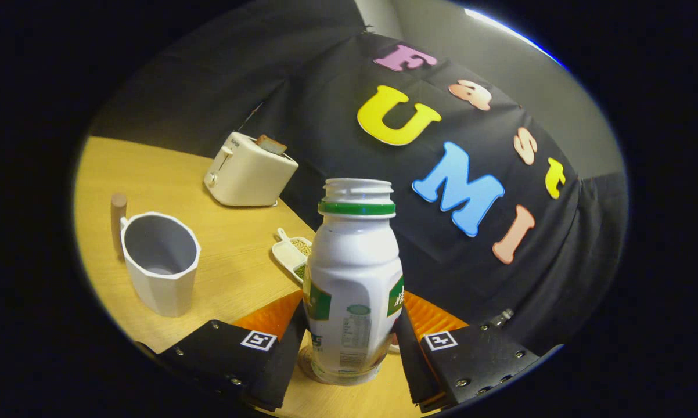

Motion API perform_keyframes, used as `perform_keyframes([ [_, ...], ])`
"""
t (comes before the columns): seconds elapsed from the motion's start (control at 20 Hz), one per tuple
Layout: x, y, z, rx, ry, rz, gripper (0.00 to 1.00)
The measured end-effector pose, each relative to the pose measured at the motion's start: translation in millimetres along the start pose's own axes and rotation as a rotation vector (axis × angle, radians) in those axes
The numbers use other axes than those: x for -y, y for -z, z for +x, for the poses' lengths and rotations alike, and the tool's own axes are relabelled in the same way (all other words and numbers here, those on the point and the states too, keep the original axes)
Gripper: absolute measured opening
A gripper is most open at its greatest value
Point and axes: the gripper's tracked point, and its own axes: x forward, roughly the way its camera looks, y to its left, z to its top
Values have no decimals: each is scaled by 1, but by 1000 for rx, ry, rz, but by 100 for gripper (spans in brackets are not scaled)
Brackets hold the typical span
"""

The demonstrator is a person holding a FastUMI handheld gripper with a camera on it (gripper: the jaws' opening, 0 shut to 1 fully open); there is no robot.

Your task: Take the bottle from table, then pour the juice into the cup, finally place the bottle on the coaster

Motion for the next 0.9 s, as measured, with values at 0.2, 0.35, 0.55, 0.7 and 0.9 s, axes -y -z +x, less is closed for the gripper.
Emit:
perform_keyframes([
  [0.2,17,11,6,-13,-4,158,77],
  [0.35,23,21,10,-20,1,201,77],
  [0.55,25,23,16,8,-2,289,77],
  [0.7,24,31,25,5,-3,337,77],
  [0.9,25,43,37,-1,24,347,77],
])
